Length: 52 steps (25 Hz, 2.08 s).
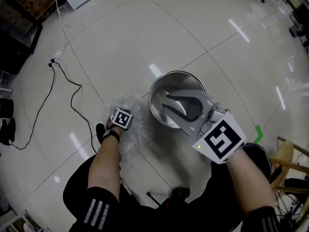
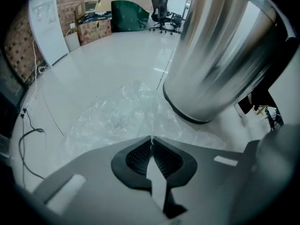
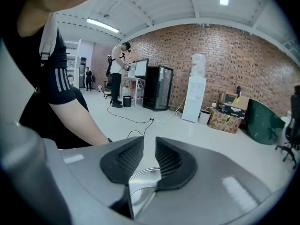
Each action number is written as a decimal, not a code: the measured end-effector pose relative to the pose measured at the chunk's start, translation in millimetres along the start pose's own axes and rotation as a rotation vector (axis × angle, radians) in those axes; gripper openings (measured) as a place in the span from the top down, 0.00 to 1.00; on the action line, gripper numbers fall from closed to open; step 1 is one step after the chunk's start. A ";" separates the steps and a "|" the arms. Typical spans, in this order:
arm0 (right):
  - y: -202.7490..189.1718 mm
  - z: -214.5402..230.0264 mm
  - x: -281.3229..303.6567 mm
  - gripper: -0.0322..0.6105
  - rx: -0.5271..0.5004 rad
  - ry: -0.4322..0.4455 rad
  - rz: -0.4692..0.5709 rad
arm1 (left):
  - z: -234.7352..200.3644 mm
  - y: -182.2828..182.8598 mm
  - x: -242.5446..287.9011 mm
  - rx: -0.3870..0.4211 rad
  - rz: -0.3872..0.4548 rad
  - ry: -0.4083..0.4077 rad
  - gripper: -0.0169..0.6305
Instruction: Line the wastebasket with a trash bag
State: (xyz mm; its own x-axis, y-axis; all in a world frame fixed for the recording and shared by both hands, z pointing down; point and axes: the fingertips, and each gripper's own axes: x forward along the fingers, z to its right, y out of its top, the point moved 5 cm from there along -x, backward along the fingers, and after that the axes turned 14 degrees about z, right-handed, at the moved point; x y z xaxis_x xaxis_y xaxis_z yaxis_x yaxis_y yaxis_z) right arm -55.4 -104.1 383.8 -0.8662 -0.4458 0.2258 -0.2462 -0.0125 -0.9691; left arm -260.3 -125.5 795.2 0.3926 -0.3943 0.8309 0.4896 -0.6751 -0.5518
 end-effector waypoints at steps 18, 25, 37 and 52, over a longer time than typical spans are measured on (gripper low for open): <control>42.7 36.9 -59.7 0.81 -0.022 -0.154 0.149 | -2.0 201.3 -221.5 0.303 0.310 0.125 0.99; 42.0 43.5 -81.9 0.82 0.008 -0.206 0.165 | 59.8 266.5 -299.7 0.409 0.489 0.104 0.99; 17.7 69.2 -97.1 0.77 0.110 -0.236 0.126 | 172.8 270.7 -247.2 0.673 0.465 -0.078 0.98; -75.0 70.1 -68.1 0.74 0.149 -0.206 -0.170 | 236.7 233.4 -161.5 0.768 0.219 -0.329 0.93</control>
State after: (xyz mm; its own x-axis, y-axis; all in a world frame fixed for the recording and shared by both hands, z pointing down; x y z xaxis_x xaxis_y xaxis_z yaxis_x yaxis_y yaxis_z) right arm 52.5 -135.5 434.1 -0.7077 -0.5981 0.3760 -0.3007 -0.2267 -0.9264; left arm -25.1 -71.8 515.2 0.6870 -0.1855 0.7025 0.7207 0.0507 -0.6914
